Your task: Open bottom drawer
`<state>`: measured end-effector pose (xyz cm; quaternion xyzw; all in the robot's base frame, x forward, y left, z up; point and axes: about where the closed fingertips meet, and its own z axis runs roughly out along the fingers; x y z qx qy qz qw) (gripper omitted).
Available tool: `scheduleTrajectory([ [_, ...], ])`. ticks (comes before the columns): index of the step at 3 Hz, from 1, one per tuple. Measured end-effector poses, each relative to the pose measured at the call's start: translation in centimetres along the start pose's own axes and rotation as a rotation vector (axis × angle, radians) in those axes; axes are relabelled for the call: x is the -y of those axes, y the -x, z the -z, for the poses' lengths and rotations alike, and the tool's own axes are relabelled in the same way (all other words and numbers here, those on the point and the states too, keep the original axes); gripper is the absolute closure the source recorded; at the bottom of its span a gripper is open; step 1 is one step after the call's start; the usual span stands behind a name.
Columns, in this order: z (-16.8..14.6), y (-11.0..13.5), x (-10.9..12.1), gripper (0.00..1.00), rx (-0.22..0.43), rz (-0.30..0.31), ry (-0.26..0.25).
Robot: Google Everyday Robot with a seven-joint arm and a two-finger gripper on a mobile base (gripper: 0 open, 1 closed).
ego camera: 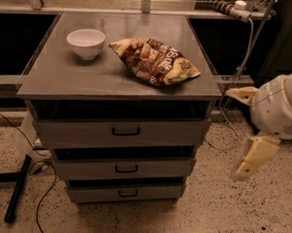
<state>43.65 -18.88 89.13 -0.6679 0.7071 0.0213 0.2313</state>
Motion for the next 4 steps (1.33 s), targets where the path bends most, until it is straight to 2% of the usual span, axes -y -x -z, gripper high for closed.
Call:
scheduleTrajectory([
  [1,-4.8,-0.9,-1.0,0.00,0.080,0.048,-0.018],
  [2,-10.6,-2.8,-1.8,0.00,0.099,0.031,-0.018],
  [3,-10.6,-2.8,-1.8,0.00,0.099,0.031,-0.018],
  [4,-13.1,-4.2,-1.7,0.00,0.104,0.020,-0.015],
])
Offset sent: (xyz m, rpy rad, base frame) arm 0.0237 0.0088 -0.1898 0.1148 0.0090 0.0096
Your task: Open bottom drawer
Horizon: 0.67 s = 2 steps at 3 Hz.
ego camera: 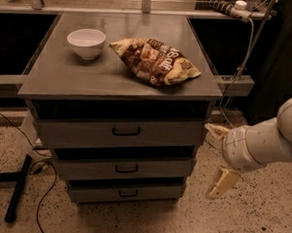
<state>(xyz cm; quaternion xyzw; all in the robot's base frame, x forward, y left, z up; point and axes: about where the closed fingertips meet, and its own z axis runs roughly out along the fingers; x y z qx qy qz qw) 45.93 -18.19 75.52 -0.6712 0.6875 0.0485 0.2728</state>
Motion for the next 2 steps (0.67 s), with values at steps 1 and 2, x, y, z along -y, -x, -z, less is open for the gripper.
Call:
scheduleTrajectory([
  [1,-4.1,-3.2,0.0,0.00,0.024,-0.014,0.003],
  [2,-8.9,-6.7,-0.3,0.00,0.033,-0.010,0.004],
])
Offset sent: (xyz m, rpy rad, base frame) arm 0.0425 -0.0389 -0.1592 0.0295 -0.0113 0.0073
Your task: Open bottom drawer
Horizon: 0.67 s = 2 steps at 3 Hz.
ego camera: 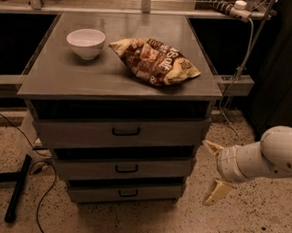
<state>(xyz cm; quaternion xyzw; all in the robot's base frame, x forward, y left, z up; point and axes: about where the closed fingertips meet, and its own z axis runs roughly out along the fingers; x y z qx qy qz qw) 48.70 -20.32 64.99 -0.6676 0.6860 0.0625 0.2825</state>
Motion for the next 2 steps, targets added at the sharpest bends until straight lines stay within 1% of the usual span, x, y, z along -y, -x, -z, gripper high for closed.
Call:
scheduleTrajectory([
  [1,0.0,0.0,0.0,0.00,0.000,0.000,0.000],
  [2,-1.9,-1.1,-0.7,0.00,0.006,-0.022,0.030],
])
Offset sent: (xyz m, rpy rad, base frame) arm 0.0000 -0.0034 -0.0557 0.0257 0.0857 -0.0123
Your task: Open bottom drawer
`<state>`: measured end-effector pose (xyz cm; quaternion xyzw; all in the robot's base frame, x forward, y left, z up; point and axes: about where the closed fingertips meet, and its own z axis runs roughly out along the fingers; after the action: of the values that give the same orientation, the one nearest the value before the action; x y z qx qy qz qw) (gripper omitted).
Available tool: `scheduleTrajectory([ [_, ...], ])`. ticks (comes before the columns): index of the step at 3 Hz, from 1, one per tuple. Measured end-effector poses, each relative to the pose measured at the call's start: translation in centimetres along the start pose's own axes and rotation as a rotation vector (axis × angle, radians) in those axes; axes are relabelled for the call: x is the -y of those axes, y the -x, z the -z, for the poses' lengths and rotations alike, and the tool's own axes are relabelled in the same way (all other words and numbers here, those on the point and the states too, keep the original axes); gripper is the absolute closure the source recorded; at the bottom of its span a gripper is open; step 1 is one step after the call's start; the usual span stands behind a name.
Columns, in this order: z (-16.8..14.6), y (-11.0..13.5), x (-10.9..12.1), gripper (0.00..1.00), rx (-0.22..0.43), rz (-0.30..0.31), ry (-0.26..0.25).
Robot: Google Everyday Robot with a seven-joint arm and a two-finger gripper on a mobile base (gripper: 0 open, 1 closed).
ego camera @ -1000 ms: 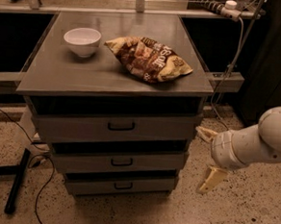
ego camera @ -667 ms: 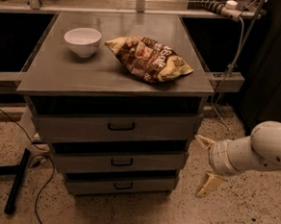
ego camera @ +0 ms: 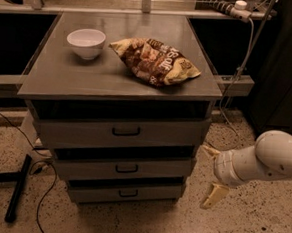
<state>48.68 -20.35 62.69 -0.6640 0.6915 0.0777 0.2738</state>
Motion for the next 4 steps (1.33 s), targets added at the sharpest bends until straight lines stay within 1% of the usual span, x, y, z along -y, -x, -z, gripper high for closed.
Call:
scheduleTrajectory([
  [1,-3.4,-2.4,-1.7,0.00,0.036,-0.006,0.030],
  [2,-7.6,-5.0,-3.1,0.00,0.083,0.022,0.042],
  [3,-11.5,-7.1,-4.5,0.00,0.076,0.057,0.031],
  [4,-16.1,-9.1,-4.6,0.00,0.042,0.068,0.014],
])
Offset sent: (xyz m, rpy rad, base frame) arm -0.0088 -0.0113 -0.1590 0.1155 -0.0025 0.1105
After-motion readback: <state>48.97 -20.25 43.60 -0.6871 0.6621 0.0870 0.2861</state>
